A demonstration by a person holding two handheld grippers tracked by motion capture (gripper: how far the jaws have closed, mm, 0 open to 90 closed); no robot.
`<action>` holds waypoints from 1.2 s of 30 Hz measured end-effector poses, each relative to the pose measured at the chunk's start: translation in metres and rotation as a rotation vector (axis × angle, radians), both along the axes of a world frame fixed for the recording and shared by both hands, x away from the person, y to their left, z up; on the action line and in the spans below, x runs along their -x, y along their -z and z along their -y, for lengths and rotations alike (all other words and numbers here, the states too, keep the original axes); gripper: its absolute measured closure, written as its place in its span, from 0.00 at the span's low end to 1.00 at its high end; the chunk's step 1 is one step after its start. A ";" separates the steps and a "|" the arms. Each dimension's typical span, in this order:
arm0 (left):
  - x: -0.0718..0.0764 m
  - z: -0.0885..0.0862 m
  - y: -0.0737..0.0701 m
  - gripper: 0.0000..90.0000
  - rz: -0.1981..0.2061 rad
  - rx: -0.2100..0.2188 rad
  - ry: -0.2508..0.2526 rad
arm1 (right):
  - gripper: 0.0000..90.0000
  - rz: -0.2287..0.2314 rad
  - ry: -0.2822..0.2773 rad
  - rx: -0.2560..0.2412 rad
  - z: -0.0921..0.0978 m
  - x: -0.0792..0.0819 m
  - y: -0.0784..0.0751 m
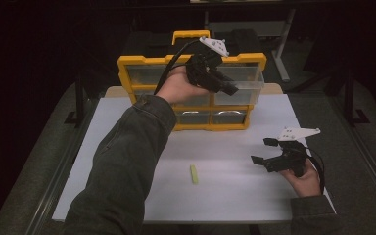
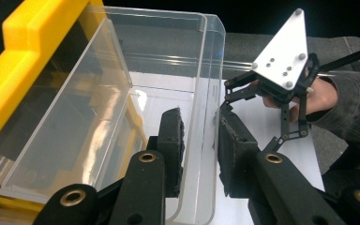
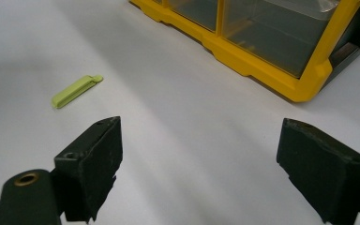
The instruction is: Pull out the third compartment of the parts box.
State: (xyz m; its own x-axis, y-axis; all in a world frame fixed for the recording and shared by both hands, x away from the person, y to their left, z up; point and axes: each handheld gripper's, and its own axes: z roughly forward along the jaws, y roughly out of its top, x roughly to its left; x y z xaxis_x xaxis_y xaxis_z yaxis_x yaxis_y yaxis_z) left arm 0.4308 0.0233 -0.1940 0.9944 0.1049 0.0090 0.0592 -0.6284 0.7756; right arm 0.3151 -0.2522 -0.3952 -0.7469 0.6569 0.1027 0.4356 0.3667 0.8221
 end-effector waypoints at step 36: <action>0.013 -0.003 0.006 0.81 -0.015 0.014 0.026 | 0.15 -0.005 -0.007 0.001 -0.002 0.000 0.000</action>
